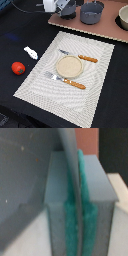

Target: Place the pan onto the stove and place the fish and sausage into the pan.

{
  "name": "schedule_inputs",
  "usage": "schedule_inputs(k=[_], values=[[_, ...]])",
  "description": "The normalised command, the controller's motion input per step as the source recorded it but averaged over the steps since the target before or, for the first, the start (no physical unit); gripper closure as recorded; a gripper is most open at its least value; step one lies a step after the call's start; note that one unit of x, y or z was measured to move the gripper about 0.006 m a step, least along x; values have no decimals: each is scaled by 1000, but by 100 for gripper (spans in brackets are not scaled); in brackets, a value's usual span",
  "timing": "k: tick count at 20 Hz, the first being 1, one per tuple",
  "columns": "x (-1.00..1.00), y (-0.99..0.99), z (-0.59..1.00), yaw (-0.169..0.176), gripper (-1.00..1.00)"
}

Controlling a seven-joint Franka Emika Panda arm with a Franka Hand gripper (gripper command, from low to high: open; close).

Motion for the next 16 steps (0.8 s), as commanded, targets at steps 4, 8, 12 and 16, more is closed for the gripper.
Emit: schedule_inputs(k=[4,8,12,16], values=[[178,461,-156,-19,100],[126,395,-194,-8,100],[20,344,-116,0,-100],[45,290,404,0,-100]])
